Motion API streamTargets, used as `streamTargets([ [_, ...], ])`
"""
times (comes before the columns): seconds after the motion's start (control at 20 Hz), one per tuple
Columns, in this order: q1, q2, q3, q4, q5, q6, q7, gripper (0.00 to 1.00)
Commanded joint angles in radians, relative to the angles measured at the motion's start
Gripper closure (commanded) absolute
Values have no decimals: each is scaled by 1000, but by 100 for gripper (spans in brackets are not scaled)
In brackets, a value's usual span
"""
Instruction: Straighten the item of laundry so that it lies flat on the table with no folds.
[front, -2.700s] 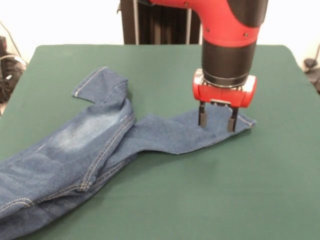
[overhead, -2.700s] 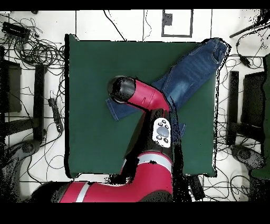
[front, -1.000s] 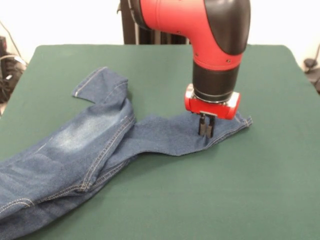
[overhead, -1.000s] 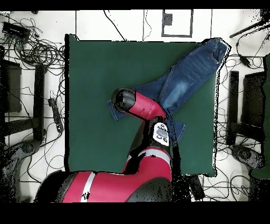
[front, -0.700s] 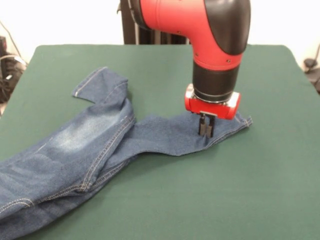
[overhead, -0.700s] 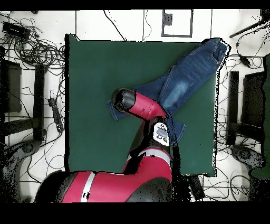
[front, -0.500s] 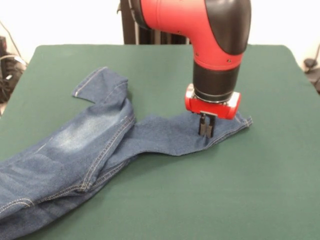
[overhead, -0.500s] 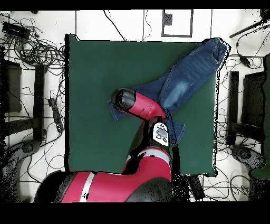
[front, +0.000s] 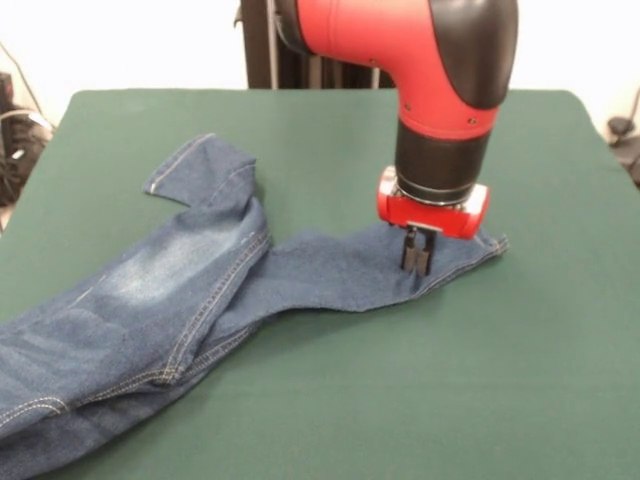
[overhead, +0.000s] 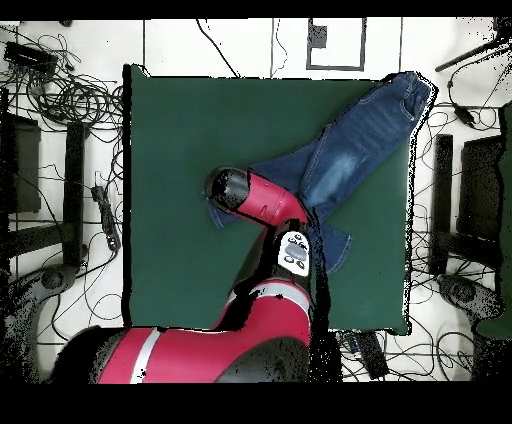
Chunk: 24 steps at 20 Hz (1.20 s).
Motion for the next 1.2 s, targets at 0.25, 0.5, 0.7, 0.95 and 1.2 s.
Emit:
streamTargets([
  [0.25, 154, 1, 9, -9, 100, 178, 411, 100],
  [0.5, 192, -31, 20, 48, 156, 147, 472, 100],
  [0.7, 215, -50, 33, 67, 169, 122, 490, 100],
  [0.95, 250, -38, 18, 12, 177, 160, 562, 100],
  [1.2, 290, -11, -9, -81, 179, 233, 657, 100],
])
